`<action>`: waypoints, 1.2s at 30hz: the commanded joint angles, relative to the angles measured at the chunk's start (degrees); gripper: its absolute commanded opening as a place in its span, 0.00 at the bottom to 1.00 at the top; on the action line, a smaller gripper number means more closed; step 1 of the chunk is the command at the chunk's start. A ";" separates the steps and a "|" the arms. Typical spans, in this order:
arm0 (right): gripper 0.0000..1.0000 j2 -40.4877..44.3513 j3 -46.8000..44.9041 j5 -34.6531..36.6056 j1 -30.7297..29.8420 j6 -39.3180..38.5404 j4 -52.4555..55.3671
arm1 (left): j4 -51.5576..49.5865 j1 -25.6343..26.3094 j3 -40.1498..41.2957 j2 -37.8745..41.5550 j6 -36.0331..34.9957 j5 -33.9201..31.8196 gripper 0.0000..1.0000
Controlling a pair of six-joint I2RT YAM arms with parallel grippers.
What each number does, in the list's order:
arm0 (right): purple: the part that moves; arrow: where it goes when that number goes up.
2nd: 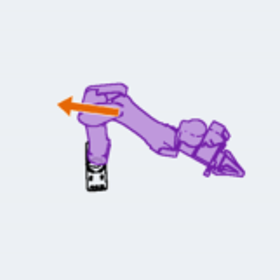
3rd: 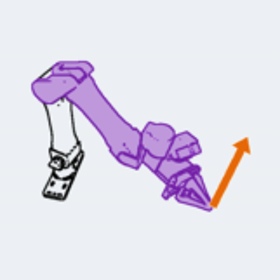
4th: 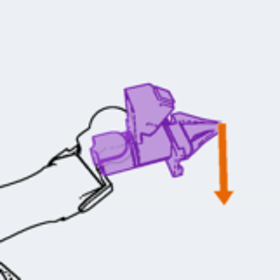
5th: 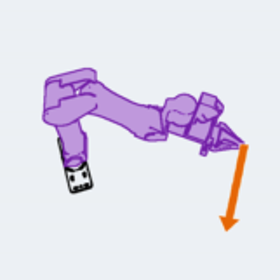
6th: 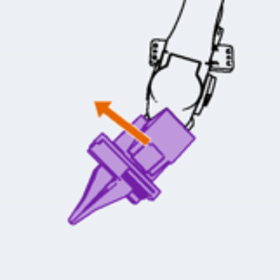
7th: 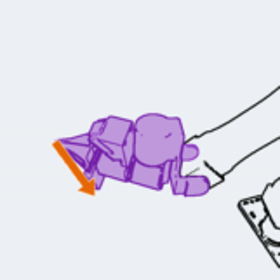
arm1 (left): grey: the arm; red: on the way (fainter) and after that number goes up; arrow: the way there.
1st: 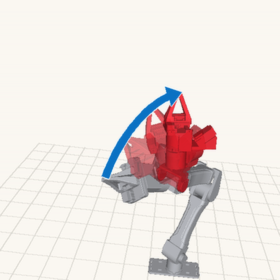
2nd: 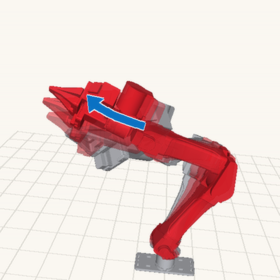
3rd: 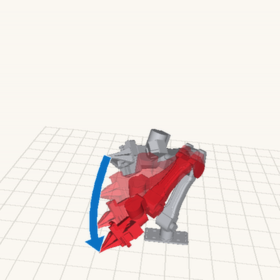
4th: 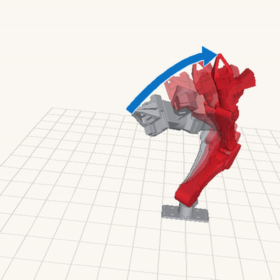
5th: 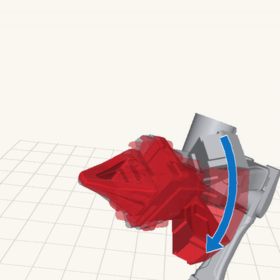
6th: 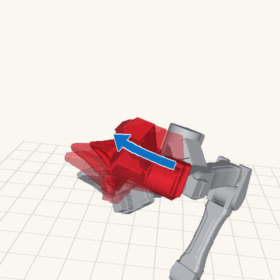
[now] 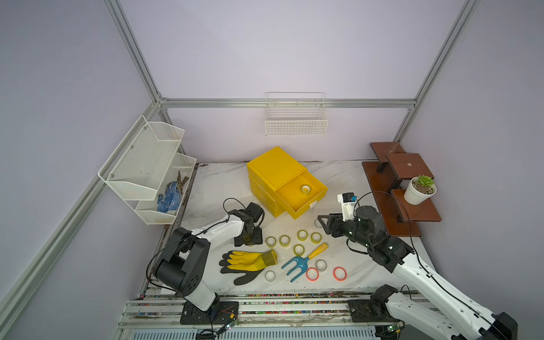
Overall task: Place the transparent tape into the drawer according to color
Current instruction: Pick up the tape at the center of the board.
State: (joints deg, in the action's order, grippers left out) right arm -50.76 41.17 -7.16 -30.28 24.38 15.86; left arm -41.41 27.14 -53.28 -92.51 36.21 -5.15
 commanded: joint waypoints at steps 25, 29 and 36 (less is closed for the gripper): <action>0.63 1.75 0.23 0.47 -0.21 0.02 -1.95 | 0.77 -0.07 -0.95 -0.29 1.12 -3.56 0.57; 0.63 1.66 0.23 0.48 -0.23 0.02 -2.04 | 0.98 -0.07 -0.78 -0.22 0.98 -3.38 0.50; 0.63 1.61 0.05 0.48 -0.22 0.05 -2.24 | 1.10 -0.31 -0.69 -0.52 1.08 -3.21 0.53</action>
State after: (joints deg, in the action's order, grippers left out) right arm -49.98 41.17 -7.09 -30.28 24.40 15.81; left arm -41.17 27.05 -53.28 -93.45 36.91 -7.77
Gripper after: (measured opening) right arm 0.634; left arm 0.541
